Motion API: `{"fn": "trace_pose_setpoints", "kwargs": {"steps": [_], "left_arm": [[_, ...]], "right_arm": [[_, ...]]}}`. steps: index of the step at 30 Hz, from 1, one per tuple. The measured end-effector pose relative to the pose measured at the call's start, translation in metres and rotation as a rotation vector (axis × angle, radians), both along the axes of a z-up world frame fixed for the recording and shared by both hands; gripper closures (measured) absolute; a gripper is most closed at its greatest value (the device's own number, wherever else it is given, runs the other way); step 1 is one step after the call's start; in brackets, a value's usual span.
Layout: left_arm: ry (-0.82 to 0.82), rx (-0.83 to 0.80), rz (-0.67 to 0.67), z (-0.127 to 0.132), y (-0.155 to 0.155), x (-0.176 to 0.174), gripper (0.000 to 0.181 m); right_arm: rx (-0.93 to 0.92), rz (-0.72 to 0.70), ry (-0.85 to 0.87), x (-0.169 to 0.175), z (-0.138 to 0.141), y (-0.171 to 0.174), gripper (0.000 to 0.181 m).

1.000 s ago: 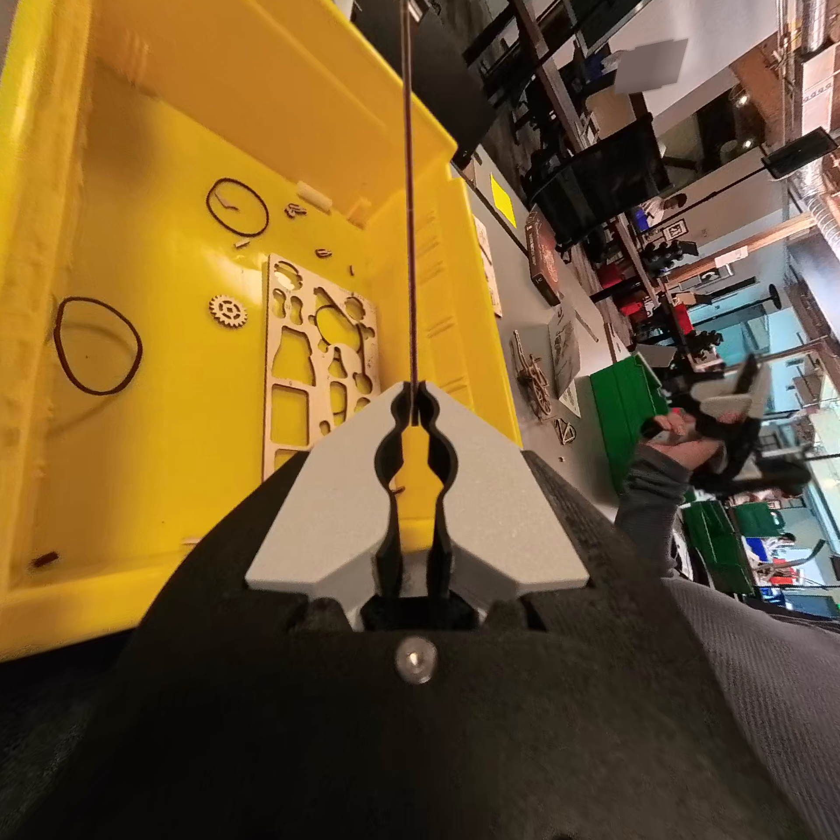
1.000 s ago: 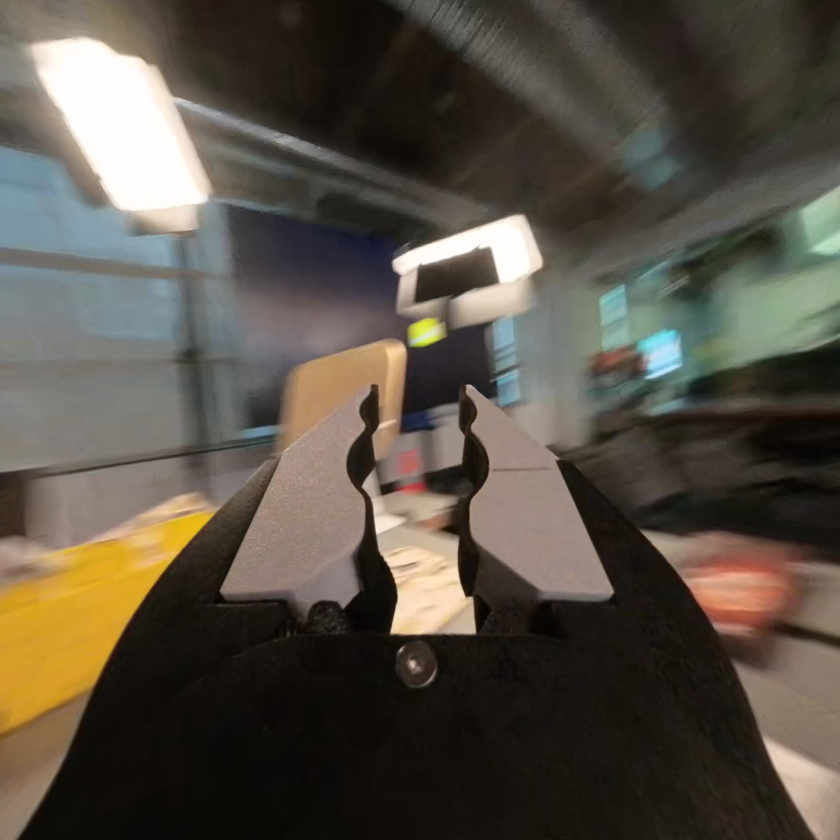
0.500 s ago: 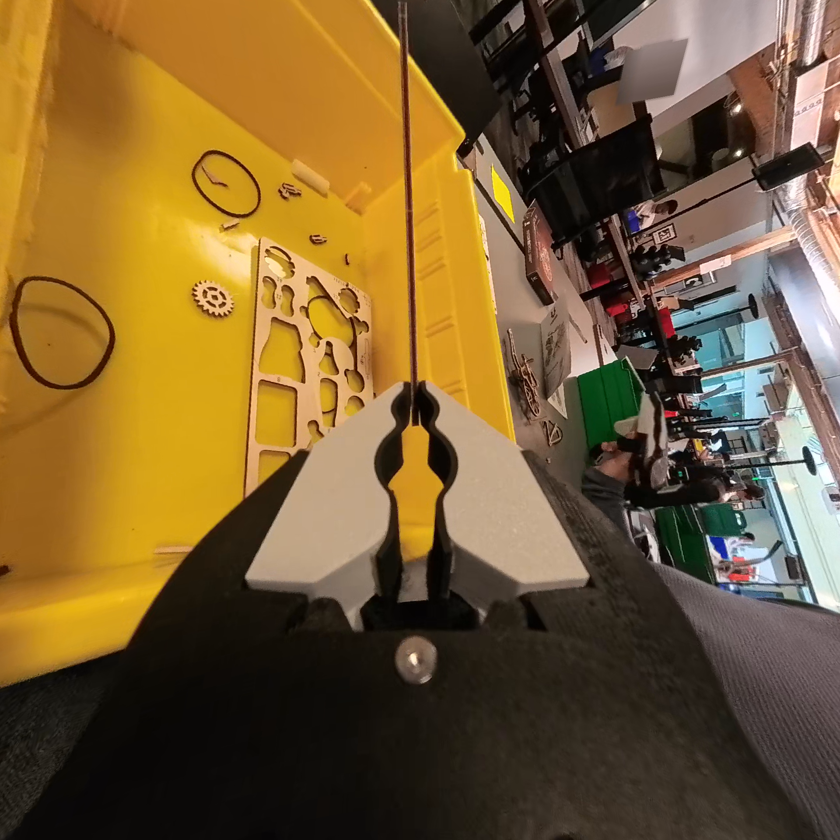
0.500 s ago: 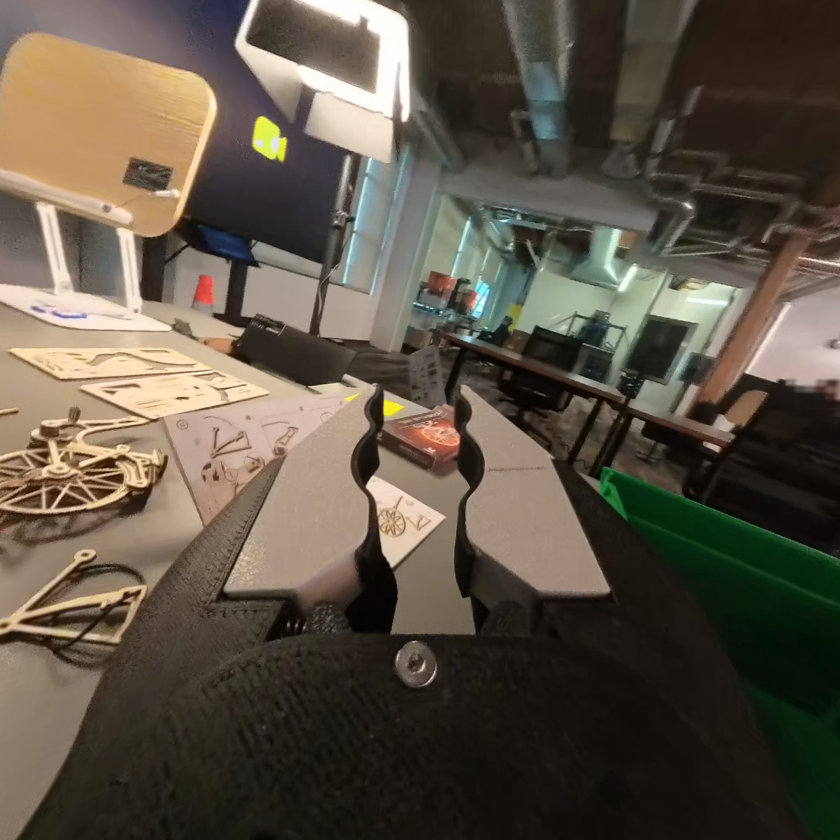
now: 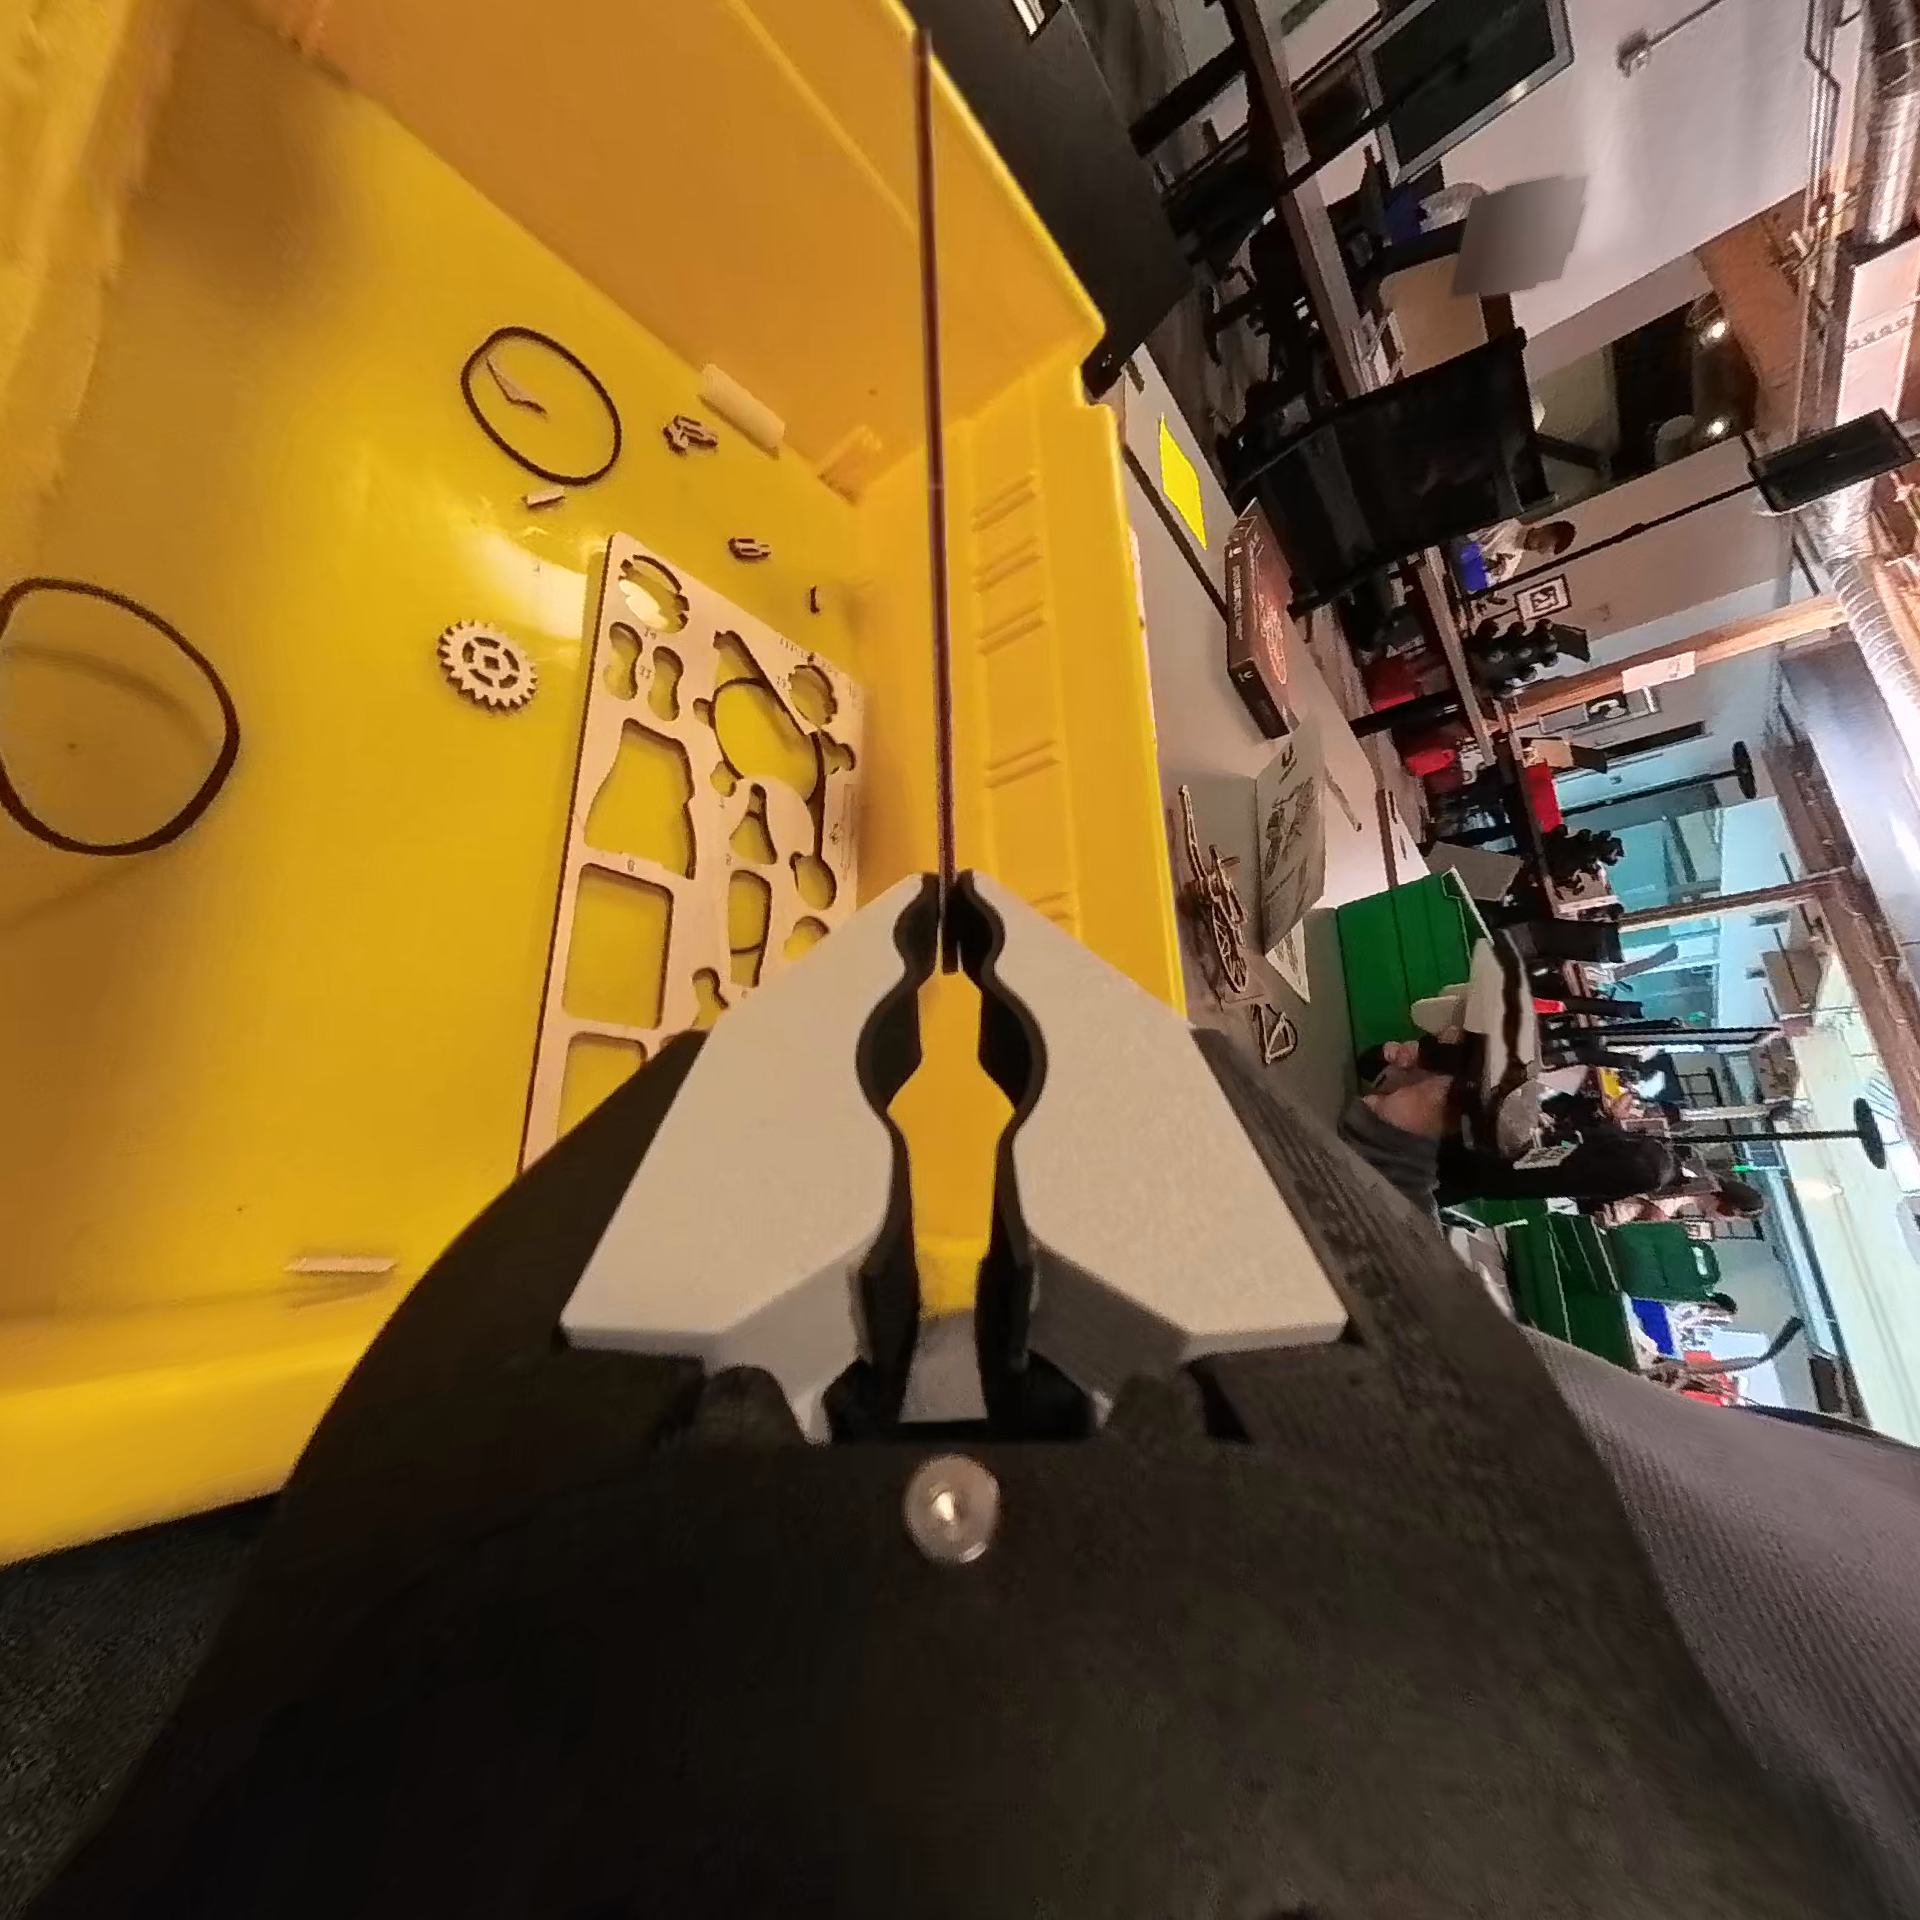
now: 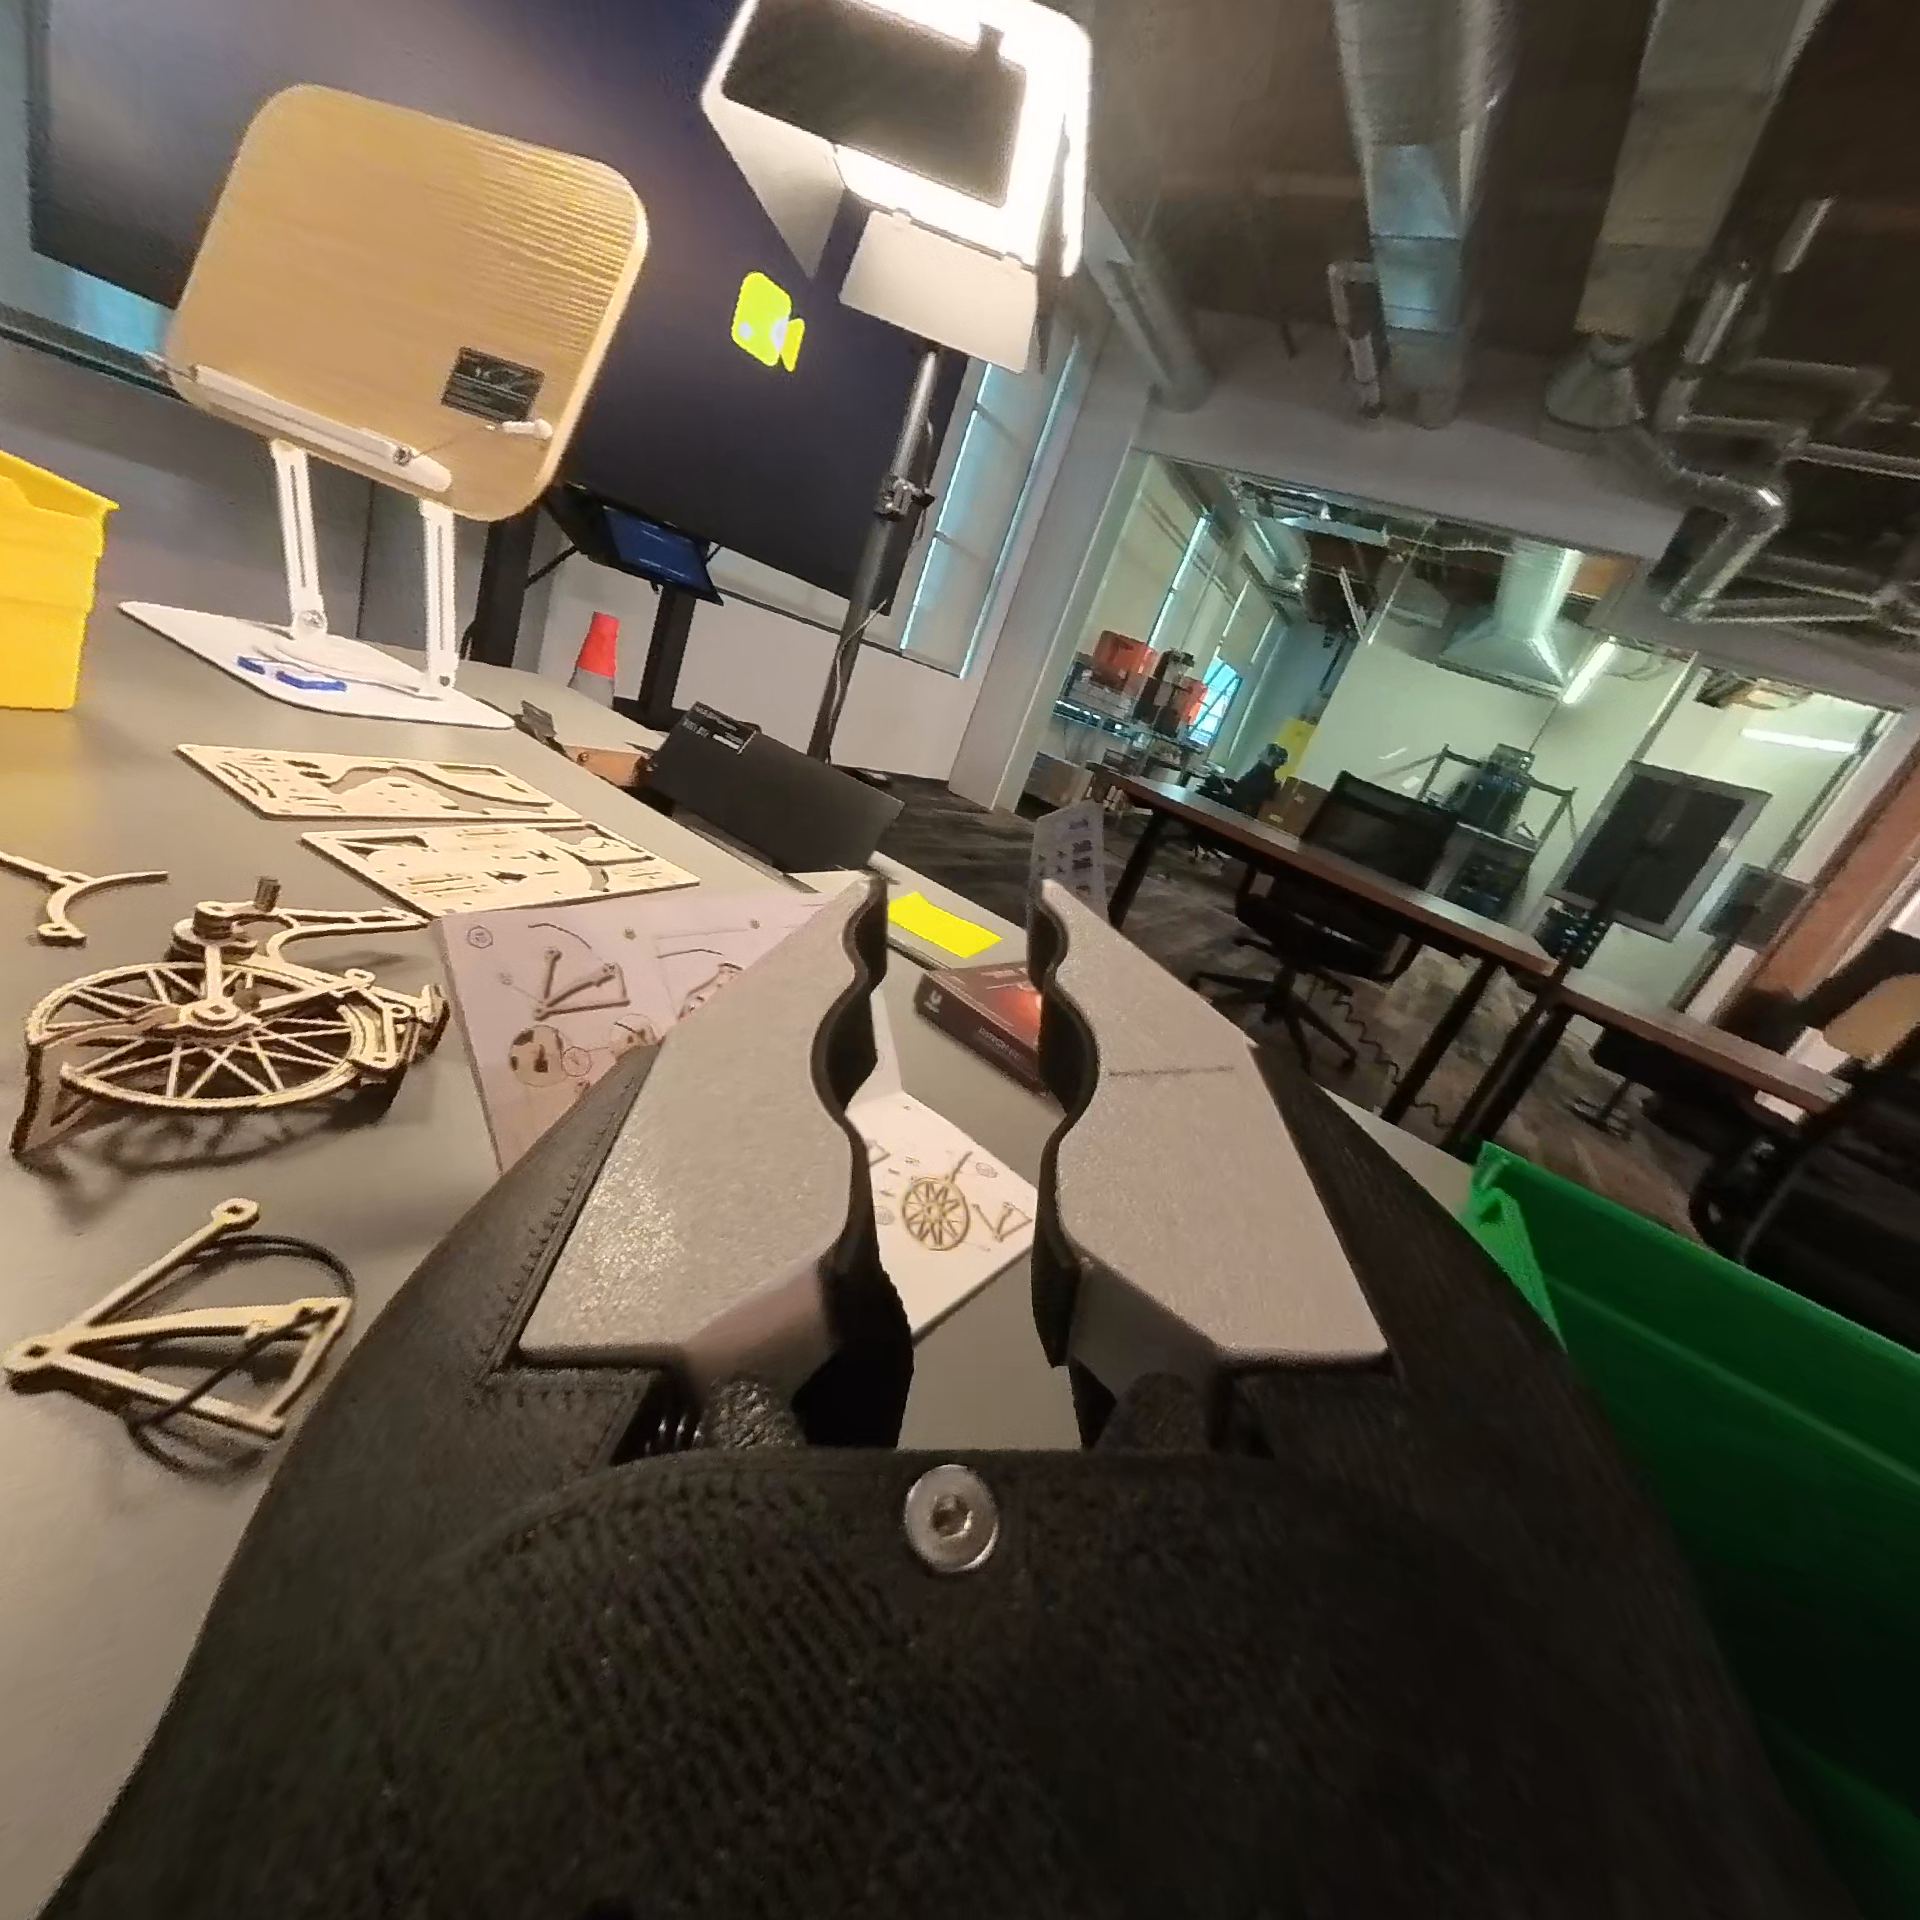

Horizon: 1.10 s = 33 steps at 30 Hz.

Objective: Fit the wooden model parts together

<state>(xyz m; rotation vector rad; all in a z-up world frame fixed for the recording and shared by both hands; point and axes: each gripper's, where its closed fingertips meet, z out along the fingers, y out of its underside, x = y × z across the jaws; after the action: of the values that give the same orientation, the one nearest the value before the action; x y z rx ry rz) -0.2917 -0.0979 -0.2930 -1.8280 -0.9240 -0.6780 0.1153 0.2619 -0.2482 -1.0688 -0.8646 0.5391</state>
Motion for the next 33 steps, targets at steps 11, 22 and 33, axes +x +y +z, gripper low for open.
{"fn": "trace_pose_setpoints", "kwargs": {"steps": [11, 22, 33], "left_arm": [[0.006, -0.032, 0.016, -0.005, -0.002, -0.004, 0.179], [0.006, -0.061, 0.001, -0.017, 0.002, -0.003, 0.180], [-0.007, -0.101, -0.036, -0.027, 0.010, 0.001, 0.179]], "right_arm": [[-0.022, 0.002, -0.013, -0.002, -0.004, 0.002, 0.158], [-0.035, 0.013, -0.035, -0.005, -0.008, 0.002, 0.158], [-0.040, 0.023, -0.055, -0.007, -0.011, 0.001, 0.158]]}}
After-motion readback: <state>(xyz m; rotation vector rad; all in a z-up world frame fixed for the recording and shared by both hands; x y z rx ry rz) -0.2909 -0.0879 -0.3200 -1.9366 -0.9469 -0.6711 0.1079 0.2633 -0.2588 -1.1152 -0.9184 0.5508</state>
